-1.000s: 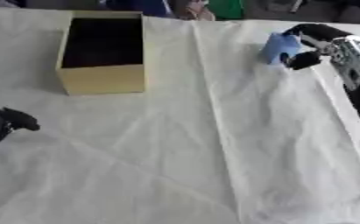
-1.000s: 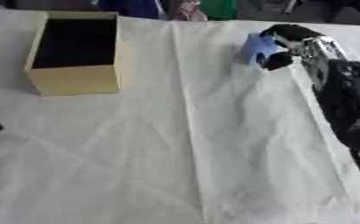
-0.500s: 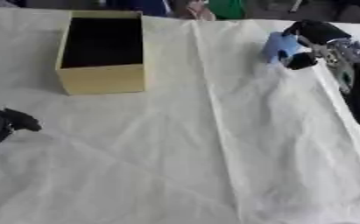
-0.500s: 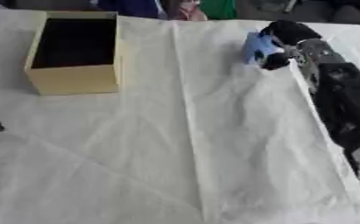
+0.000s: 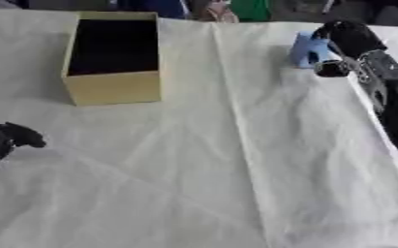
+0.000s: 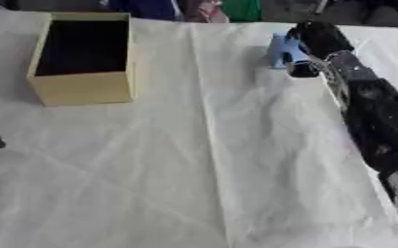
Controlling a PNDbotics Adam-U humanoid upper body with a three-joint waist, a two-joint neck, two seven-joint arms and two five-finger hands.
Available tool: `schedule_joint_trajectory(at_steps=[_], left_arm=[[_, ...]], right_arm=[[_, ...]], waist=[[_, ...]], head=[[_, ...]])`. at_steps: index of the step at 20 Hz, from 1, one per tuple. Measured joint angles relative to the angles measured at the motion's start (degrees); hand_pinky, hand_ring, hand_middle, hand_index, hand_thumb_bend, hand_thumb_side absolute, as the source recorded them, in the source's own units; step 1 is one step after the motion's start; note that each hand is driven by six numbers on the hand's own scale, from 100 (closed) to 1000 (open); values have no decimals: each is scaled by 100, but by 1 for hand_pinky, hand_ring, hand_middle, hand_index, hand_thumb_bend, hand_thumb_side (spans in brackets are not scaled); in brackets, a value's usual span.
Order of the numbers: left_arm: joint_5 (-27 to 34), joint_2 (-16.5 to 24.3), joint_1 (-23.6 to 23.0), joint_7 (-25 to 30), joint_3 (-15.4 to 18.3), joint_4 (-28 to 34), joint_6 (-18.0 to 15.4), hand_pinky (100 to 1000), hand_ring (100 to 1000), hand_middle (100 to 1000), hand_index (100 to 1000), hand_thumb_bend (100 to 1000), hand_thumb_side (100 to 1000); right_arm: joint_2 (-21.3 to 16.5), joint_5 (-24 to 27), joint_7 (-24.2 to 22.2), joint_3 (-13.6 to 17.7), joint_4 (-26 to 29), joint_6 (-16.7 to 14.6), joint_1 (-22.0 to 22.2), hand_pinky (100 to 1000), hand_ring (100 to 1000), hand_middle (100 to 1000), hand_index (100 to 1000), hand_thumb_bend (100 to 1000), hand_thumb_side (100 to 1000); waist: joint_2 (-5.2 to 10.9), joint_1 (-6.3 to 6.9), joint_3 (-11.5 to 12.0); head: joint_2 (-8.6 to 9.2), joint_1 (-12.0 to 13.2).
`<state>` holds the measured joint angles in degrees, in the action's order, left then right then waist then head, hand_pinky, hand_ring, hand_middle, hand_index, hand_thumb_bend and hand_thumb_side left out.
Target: Pick up objects on the table and place them in the box.
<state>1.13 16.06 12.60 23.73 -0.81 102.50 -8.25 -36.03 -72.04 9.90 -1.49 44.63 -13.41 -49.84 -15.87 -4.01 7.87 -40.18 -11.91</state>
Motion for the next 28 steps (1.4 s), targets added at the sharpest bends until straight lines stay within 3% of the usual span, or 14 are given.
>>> schedule_joint_trajectory(at_steps=[9, 15, 21, 28], left_arm=[[3, 0, 2, 6, 0, 0, 6, 826, 673, 625, 714, 100, 930], [14, 0, 5, 18, 0, 0, 16, 826, 674, 624, 713, 100, 931], [36, 0, 11, 100, -47, -1, 21, 827, 675, 624, 713, 100, 930], [87, -13, 57, 314, -202, -4, -8, 828, 676, 625, 712, 100, 936]], right_arm=[[-13, 330, 10, -285, 1024, -375, -88, 708, 651, 244, 303, 100, 234], [11, 477, -131, -496, 1537, -588, -384, 707, 642, 234, 301, 116, 205], [283, 618, -279, -761, 1907, -856, -771, 706, 633, 235, 303, 150, 202], [851, 667, -535, -1106, 2112, -1186, -1172, 708, 636, 234, 302, 118, 193]], waist=[[5, -19, -5], [34, -59, 26], [72, -72, 84], [117, -77, 282]], head=[[2, 0], [8, -12], [38, -47], [51, -189]])
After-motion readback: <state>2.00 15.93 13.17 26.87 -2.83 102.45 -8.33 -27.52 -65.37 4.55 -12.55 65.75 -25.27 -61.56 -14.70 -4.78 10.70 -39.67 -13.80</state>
